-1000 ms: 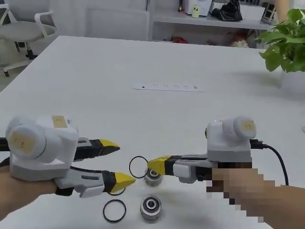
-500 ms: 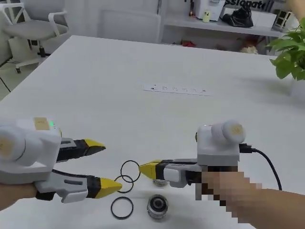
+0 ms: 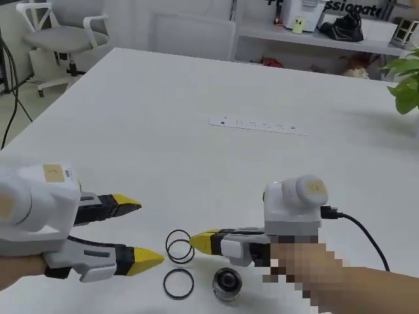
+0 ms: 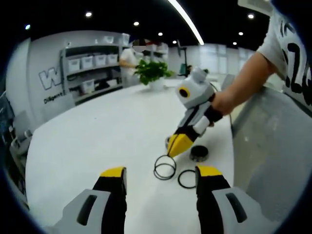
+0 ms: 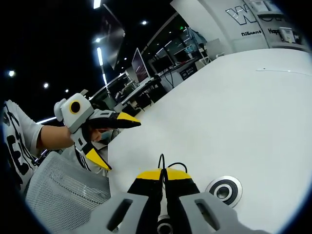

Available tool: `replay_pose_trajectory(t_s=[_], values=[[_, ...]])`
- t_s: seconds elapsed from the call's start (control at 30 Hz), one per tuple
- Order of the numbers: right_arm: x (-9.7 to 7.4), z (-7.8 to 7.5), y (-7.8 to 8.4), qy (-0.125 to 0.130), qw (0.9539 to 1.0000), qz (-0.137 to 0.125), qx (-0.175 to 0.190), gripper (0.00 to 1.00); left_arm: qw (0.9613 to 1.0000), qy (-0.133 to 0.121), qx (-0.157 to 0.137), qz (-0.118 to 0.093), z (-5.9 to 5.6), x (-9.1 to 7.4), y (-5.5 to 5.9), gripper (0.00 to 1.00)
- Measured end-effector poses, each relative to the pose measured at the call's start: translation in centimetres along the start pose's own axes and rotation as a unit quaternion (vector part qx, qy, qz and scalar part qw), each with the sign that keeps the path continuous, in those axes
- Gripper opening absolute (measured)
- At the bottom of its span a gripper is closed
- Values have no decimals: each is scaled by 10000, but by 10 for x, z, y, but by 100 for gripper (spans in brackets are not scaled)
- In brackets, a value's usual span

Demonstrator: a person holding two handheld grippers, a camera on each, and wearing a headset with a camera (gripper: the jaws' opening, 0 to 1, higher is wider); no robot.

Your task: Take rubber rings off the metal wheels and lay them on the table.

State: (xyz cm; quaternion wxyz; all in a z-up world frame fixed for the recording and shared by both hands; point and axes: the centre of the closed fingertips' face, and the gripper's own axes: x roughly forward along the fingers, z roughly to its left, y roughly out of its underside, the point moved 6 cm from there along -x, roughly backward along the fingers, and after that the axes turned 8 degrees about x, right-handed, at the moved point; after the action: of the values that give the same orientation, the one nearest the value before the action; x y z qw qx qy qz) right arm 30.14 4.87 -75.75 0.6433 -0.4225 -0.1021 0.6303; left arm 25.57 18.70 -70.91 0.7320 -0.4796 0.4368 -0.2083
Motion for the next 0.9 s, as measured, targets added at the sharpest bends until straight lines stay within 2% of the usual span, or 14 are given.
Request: replay_pose_trajectory(t_s=[0.37, 0.7, 0.9], values=[[2, -7, 3, 176, 9998, 33, 15, 0, 9999, -16, -33, 146, 3, 2, 10, 57], [1, -12, 5, 334, 9994, 30, -100, 1, 9999, 49, -56, 153, 1, 9, 9, 57], [-1, -12, 4, 324, 9993, 2, -185, 3, 9998, 78, -40, 178, 2, 11, 7, 57]])
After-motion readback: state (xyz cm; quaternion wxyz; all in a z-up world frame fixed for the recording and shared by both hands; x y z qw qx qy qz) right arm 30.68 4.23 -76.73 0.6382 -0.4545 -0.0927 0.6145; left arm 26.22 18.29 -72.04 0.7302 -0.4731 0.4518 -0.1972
